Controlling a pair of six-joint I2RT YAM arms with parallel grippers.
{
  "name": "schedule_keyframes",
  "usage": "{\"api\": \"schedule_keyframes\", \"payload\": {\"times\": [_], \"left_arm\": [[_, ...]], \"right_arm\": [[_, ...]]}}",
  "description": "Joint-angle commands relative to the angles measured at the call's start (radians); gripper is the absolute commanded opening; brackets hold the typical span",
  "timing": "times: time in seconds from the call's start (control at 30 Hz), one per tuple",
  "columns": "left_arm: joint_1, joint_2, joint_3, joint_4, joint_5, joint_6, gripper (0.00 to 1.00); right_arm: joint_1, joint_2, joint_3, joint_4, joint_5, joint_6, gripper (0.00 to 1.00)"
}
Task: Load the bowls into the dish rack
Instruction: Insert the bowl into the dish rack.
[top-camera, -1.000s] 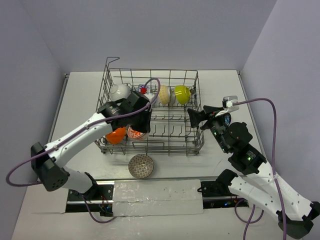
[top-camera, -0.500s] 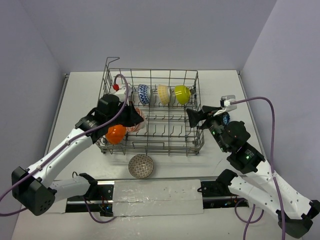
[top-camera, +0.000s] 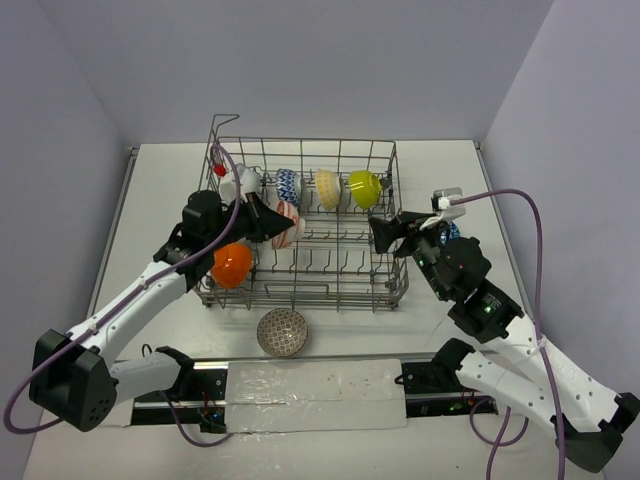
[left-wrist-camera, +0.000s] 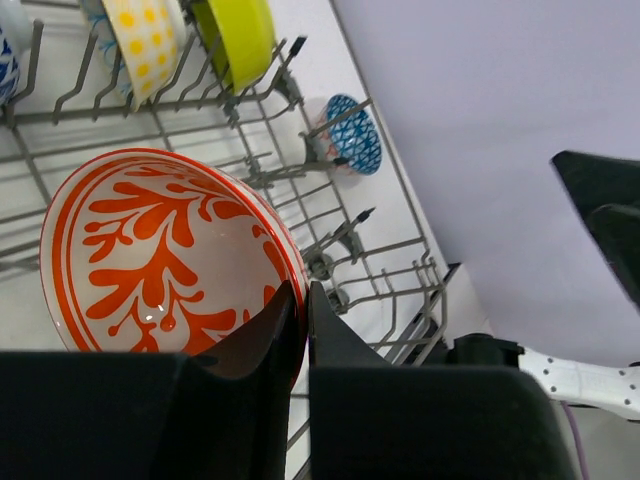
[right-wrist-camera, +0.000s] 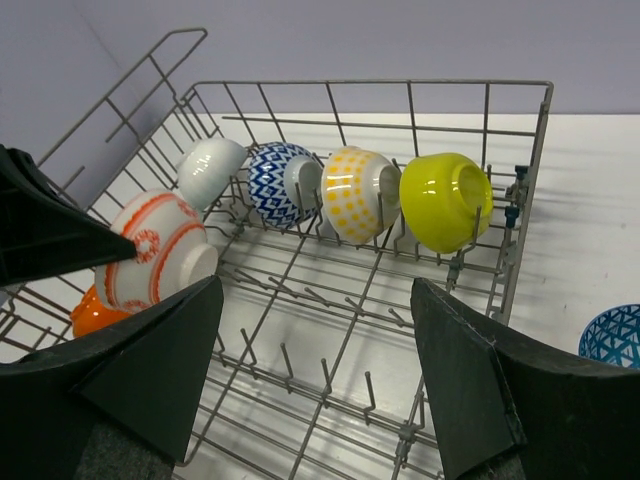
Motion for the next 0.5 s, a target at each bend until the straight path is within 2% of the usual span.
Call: {"api": "schedule_keyframes", "payload": {"times": [0.0, 0.2, 0.47], "left_arm": [[0.022, 0.010, -0.011, 0.200, 0.071, -0.046, 0.00], [0.038, -0.012, -0.129, 0.378, 0.061, -0.099, 0.00], [0.061, 0.014, -0.212, 0.521, 0.086, -0.150, 0.00]], "right_arm": [[-0.006, 0.012, 0.007, 0.031, 0.027, -0.013, 0.83], [-0.008, 0.029, 0.008, 0.038, 0.025, -0.015, 0.83], [-0.014, 0.066, 0.013, 0.041, 0.015, -0.017, 0.83]]}}
